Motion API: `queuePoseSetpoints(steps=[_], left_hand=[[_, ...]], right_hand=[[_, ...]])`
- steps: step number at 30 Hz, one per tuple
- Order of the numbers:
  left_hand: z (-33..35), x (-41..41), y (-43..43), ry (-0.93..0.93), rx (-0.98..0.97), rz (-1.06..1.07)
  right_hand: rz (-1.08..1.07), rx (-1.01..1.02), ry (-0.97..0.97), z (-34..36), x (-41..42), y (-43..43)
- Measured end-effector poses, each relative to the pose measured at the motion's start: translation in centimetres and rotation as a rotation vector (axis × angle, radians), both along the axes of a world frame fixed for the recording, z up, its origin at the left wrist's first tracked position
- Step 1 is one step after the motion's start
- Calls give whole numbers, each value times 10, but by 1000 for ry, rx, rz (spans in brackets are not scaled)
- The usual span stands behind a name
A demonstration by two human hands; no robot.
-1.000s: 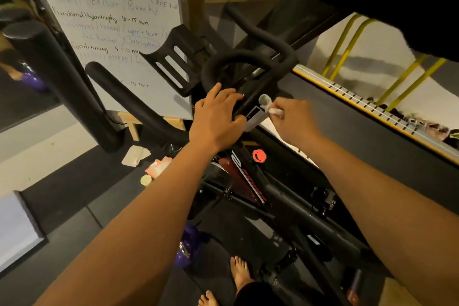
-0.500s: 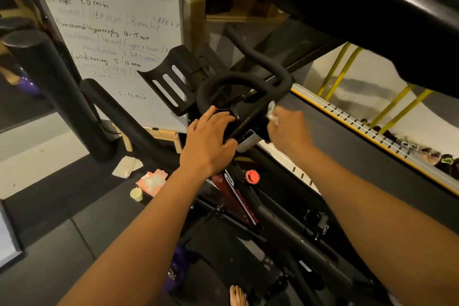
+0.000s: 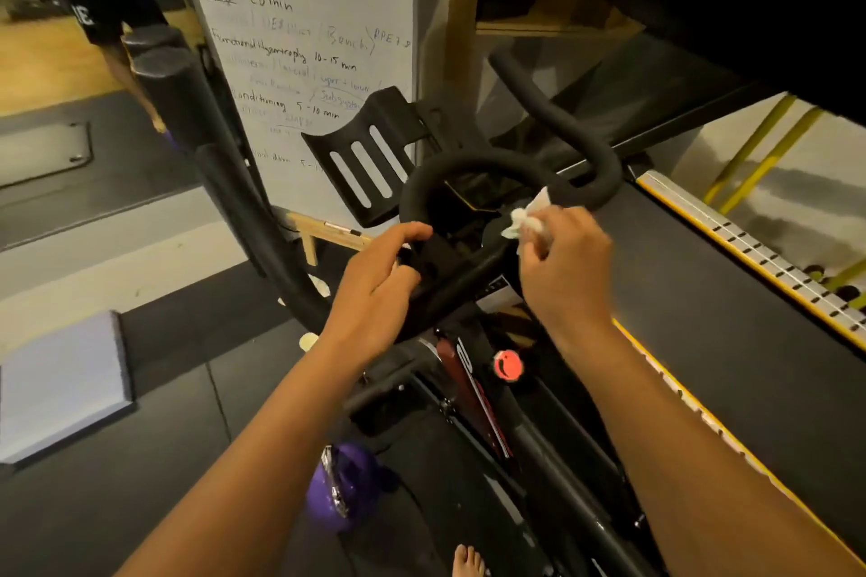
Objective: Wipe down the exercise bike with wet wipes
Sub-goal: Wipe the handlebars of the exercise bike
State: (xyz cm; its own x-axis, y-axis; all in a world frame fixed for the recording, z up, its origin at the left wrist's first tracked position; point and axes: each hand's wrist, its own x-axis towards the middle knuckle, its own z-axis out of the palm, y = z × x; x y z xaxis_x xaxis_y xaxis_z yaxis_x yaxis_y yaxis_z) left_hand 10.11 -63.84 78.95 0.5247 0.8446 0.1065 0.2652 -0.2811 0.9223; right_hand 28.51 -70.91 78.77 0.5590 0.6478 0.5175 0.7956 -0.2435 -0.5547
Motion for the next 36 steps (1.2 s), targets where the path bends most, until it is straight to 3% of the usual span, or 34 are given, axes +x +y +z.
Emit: queuePoseSetpoints(steps=[4,8,11,15,20,23,25,28,31,33,36], left_hand=[[-4,4,1,-29,17,51],[-5,6,-2,-63,18,73],[-5,5,-5,-66,7,77],[-4,4,-6,-76,7,84],[-6,4,-5,-106,6,89],[-7,3,-4,-102,3,73],[-8,1,-4,-91,-2,67],[-9,0,-4,-71,-6,73],[-9,0,-5,-65,5,90],[-8,2,-6,-68,20,98],[-9,4,-7,-51,63,105]], right_hand=[[285,-29,40,-26,-65,-10],[437,-45,23,-18,-48,-10],[238,-66,-63,-5,-3,-3],[37,-48,48,0,12,1],[291,-62,-39,-18,-74,-13],[449,-89,-52,-18,-81,-19],[407,-101,-88,-9,-55,-14],[133,-74,-69,6,12,0],[-61,-214,-127,7,52,7],[-33,-172,-110,7,28,7],[229,-97,-251,-4,-38,-1]])
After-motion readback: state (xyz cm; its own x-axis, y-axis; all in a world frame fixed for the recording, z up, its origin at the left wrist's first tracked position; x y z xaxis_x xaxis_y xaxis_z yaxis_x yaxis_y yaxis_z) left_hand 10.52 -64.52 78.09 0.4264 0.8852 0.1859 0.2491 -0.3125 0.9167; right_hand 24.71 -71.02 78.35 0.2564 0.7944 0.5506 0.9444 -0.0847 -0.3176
